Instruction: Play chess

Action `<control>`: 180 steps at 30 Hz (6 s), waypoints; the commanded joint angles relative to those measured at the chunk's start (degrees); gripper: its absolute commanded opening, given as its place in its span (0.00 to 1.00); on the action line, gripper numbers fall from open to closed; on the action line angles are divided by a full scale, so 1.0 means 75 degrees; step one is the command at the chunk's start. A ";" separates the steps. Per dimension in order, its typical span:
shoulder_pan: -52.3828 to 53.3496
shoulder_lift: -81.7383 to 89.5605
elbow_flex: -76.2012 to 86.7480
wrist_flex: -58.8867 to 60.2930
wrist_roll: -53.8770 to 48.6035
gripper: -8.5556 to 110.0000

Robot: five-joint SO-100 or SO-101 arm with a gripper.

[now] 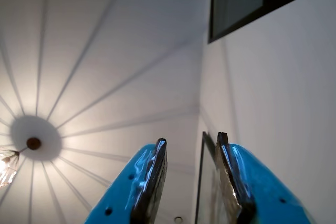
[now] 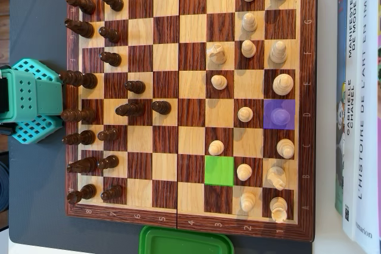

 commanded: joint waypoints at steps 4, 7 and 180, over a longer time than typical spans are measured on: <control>0.0012 -0.0047 0.0152 -0.0012 -0.0059 0.19; 0.0012 -0.0047 0.0152 -0.0012 -0.0059 0.19; 0.0398 -0.2941 -0.6246 2.0508 -0.1547 0.20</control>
